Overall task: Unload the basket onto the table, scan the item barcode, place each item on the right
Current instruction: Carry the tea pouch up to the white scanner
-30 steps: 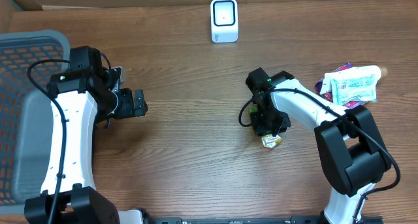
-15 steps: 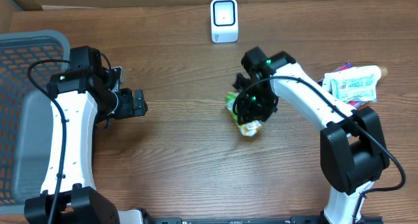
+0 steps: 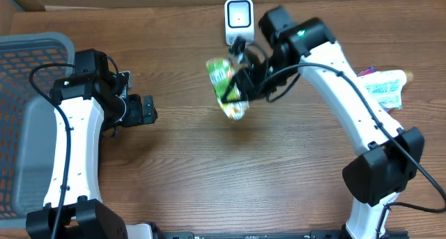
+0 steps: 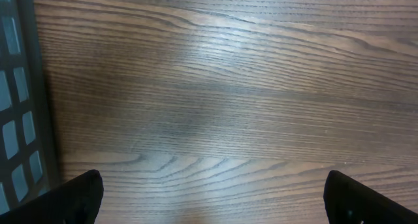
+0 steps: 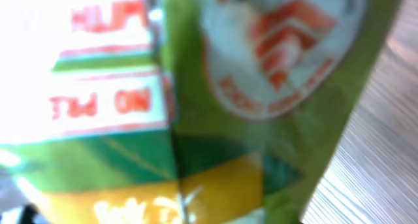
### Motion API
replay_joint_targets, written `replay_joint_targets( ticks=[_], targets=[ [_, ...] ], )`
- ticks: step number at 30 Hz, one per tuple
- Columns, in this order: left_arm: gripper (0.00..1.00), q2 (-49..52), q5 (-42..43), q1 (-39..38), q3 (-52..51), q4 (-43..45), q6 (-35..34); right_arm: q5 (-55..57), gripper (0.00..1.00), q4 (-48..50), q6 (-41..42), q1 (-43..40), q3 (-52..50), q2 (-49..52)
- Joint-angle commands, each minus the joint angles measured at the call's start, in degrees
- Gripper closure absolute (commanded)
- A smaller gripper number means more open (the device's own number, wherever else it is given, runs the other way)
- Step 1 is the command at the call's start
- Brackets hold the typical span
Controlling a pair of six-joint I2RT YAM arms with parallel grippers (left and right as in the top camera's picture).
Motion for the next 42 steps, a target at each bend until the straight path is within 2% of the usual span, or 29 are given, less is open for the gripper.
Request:
replay_joint_targets(
  ticks=[1, 4, 7, 10, 17, 27, 29, 33, 35, 42],
  targets=[
    [0.0, 0.3, 0.3, 0.1, 0.4, 0.0, 0.9, -11.6, 0.67, 0.1, 5.0, -1.1, 6.6, -0.8],
    [0.0, 0.3, 0.3, 0.1, 0.4, 0.0, 0.9, -14.0, 0.68, 0.1, 6.3, -1.2, 9.6, -0.8],
    [0.0, 0.3, 0.3, 0.1, 0.4, 0.0, 0.9, -17.1, 0.73, 0.7, 7.0, -1.2, 11.2, -0.8],
    [0.0, 0.3, 0.3, 0.1, 0.4, 0.0, 0.9, -19.4, 0.84, 2.3, 7.0, -1.2, 11.6, -0.8],
    [0.0, 0.3, 0.3, 0.1, 0.4, 0.0, 0.9, -16.2, 0.85, 4.9, 7.0, -1.2, 11.5, -0.8],
    [0.0, 0.3, 0.3, 0.1, 0.4, 0.0, 0.9, 32.7, 0.88, 6.6, 11.3, 0.9, 11.5, -0.8],
    [0.0, 0.3, 0.3, 0.1, 0.4, 0.0, 0.9, 43.8, 0.88, 8.3, 11.3, 1.9, 11.5, -0.8],
    [0.0, 0.3, 0.3, 0.1, 0.4, 0.0, 0.9, 70.1, 0.95, 14.8, 11.0, 4.3, 11.4, 0.6],
    [0.01, 0.3, 0.3, 0.1, 0.4, 0.0, 0.9, 77.2, 0.96, 18.7, 10.3, 4.7, 11.4, 2.2],
    [0.0, 0.3, 0.3, 0.1, 0.4, 0.0, 0.9, 84.0, 0.96, 31.3, 4.2, 4.6, 11.4, 9.2]
  ],
)
